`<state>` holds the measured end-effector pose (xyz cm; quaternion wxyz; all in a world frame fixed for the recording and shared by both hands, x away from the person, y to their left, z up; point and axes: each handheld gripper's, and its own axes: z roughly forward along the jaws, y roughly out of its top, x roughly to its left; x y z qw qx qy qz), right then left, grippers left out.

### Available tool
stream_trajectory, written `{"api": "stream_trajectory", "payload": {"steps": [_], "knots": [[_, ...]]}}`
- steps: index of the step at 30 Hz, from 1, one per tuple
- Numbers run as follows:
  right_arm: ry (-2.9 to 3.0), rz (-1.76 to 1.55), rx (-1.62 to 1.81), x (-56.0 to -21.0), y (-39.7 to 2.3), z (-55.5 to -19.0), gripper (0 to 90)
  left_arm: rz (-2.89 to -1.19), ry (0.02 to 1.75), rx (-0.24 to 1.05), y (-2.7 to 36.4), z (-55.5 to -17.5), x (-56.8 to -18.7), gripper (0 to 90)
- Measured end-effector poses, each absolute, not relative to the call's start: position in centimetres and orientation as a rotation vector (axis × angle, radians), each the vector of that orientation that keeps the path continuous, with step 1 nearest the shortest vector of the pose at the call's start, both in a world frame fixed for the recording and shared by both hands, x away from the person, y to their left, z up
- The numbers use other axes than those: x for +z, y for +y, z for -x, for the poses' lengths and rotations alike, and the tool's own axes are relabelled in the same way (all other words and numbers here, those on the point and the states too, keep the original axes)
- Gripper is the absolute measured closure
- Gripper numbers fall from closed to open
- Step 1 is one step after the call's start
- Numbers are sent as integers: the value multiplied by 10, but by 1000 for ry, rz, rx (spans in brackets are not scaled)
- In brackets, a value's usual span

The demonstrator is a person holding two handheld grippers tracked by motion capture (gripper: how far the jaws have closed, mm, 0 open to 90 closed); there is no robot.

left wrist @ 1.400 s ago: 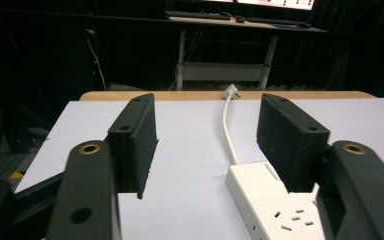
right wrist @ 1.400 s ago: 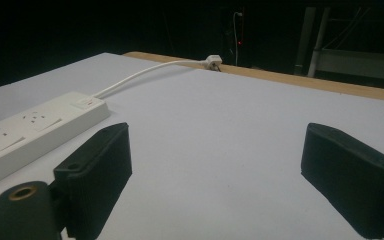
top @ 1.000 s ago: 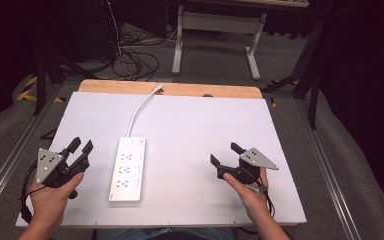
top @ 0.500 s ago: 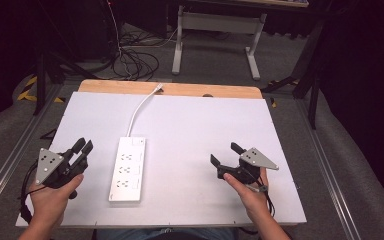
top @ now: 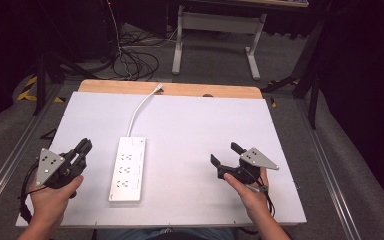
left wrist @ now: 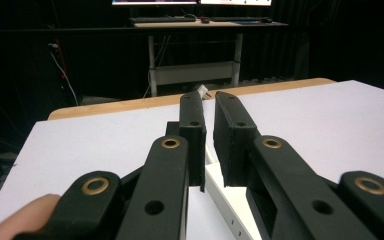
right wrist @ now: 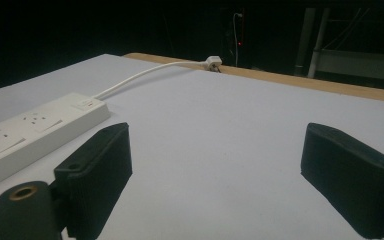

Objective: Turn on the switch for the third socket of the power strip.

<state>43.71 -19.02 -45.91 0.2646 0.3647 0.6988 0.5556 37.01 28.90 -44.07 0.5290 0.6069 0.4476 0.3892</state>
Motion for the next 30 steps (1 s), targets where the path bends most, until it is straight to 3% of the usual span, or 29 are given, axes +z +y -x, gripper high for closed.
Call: {"api": "stream_trajectory", "payload": {"steps": [16, 30], "knots": [[1889, -987, 1508, -459, -190, -437, 133, -1576, 999, 850, 285, -365, -429, 897], [1889, -986, 1508, -459, -190, -437, 134, -1659, 968, 841, 279, -364, -428, 898]]}}
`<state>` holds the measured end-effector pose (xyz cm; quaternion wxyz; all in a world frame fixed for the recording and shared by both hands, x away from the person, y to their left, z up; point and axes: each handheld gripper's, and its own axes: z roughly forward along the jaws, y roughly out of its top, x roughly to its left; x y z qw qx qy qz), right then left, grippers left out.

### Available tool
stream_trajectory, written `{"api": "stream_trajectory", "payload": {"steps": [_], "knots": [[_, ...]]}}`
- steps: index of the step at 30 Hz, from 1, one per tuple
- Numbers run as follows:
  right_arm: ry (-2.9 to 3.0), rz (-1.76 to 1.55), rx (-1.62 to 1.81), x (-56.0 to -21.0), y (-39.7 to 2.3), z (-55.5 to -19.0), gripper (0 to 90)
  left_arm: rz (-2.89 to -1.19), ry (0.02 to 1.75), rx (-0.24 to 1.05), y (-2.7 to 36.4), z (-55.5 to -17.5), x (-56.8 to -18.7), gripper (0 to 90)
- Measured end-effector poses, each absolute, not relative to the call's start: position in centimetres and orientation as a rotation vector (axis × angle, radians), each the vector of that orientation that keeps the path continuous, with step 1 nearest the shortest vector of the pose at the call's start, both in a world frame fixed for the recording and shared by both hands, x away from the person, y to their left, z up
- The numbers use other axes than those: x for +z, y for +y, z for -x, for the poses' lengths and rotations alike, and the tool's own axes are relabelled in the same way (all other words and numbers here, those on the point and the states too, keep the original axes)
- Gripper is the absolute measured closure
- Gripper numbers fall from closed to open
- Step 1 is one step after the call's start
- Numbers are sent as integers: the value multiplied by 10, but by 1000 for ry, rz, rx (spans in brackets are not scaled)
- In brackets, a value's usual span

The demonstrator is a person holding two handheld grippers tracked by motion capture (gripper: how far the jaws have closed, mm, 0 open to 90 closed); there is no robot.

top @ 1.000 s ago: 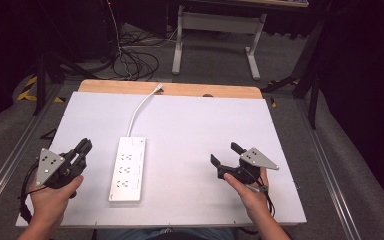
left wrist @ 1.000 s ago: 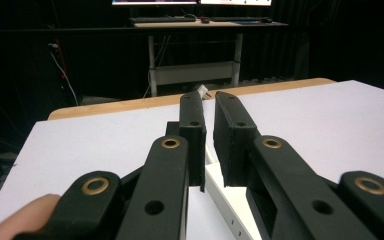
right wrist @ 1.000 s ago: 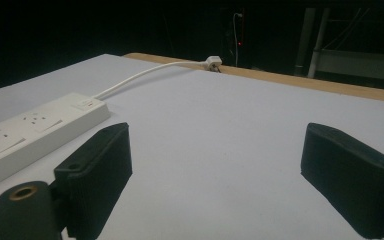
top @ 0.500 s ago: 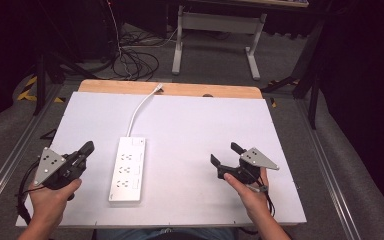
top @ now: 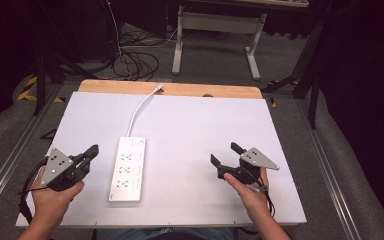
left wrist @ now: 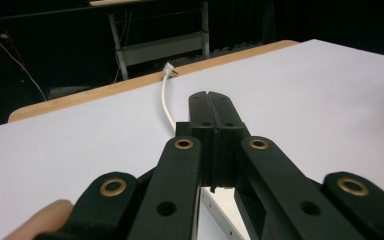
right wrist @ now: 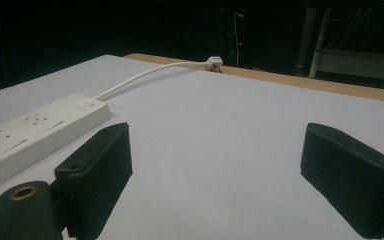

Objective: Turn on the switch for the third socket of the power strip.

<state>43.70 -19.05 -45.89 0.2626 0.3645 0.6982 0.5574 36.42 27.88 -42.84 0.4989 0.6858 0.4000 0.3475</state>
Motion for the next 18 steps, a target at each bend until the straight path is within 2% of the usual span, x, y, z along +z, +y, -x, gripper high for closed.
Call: {"api": "stream_trajectory", "payload": {"steps": [18], "knots": [[1888, -989, 1508, -459, -191, -437, 136, -1742, 905, 797, 265, -365, -430, 899]]}}
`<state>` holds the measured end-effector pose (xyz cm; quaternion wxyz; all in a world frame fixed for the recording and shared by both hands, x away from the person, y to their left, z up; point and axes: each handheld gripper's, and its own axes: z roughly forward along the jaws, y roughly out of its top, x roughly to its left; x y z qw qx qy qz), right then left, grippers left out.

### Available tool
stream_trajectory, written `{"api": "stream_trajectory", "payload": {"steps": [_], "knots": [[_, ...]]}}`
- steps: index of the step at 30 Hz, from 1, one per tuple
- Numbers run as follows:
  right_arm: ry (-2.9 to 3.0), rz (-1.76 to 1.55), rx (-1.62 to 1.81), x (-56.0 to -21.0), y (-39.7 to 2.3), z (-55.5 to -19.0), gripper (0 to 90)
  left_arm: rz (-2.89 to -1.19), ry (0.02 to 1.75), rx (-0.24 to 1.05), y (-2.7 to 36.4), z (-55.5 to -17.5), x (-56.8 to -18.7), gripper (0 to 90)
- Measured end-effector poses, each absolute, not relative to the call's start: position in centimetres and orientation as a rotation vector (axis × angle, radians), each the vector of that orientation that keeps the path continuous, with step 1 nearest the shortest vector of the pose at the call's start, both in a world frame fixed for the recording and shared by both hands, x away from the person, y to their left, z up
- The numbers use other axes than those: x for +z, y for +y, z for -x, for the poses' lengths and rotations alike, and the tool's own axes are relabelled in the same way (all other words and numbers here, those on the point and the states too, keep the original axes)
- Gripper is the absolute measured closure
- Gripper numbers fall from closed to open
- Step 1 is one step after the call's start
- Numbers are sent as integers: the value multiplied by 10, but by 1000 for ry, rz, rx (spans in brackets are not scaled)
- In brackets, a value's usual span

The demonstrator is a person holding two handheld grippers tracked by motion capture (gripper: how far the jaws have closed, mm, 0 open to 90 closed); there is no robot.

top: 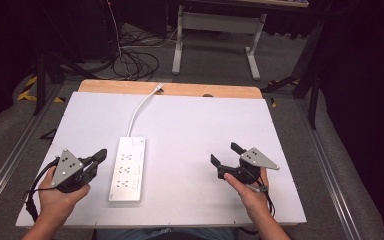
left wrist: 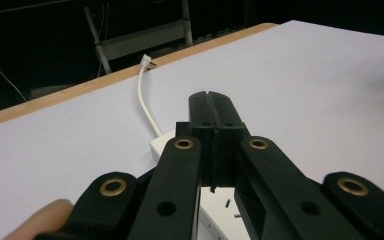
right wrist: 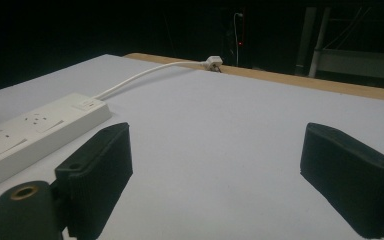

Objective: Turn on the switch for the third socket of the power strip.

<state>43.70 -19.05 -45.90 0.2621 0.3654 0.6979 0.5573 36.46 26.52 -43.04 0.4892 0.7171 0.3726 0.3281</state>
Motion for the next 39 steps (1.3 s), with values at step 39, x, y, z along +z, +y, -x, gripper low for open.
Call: {"api": "stream_trajectory", "payload": {"steps": [39], "knots": [[1897, -991, 1502, -460, -190, -438, 138, -1896, 805, 702, 245, -374, -438, 899]]}}
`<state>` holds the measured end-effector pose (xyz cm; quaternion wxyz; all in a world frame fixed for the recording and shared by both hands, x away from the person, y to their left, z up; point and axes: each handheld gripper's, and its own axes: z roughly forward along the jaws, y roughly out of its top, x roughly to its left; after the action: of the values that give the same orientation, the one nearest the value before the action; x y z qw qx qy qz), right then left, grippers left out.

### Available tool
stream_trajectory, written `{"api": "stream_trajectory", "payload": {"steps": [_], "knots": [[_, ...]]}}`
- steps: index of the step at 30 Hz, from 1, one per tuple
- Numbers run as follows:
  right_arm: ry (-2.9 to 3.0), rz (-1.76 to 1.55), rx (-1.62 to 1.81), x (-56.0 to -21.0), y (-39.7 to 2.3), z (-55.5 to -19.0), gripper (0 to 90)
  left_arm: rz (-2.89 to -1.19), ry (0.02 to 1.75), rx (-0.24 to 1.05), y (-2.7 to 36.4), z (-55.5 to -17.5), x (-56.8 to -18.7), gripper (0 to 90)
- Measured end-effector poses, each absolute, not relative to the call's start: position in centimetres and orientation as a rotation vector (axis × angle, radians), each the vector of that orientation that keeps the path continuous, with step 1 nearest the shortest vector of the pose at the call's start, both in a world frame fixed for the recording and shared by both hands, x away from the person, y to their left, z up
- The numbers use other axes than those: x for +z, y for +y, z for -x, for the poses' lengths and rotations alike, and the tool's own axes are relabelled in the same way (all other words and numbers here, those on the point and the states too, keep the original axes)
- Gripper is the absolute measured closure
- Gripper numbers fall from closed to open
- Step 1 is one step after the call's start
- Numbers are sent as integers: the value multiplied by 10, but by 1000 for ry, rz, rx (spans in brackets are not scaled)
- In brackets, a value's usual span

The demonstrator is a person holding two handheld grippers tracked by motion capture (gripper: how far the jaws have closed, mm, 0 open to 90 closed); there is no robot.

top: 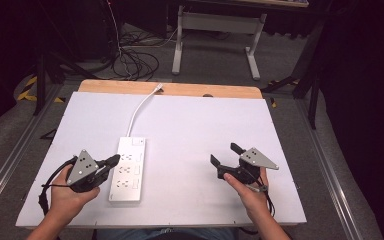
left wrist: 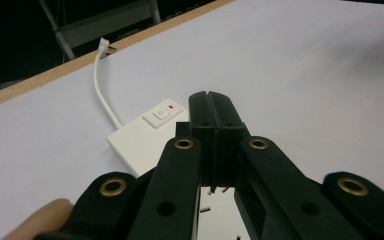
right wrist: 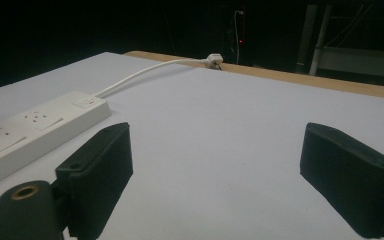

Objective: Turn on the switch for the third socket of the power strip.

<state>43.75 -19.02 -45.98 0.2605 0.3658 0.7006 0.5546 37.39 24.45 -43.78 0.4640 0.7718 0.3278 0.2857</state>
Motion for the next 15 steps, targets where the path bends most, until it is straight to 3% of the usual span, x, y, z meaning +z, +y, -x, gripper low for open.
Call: {"api": "stream_trajectory", "payload": {"steps": [15], "knots": [[1897, -990, 1502, -460, -190, -437, 139, -1973, 756, 640, 233, -376, -442, 899]]}}
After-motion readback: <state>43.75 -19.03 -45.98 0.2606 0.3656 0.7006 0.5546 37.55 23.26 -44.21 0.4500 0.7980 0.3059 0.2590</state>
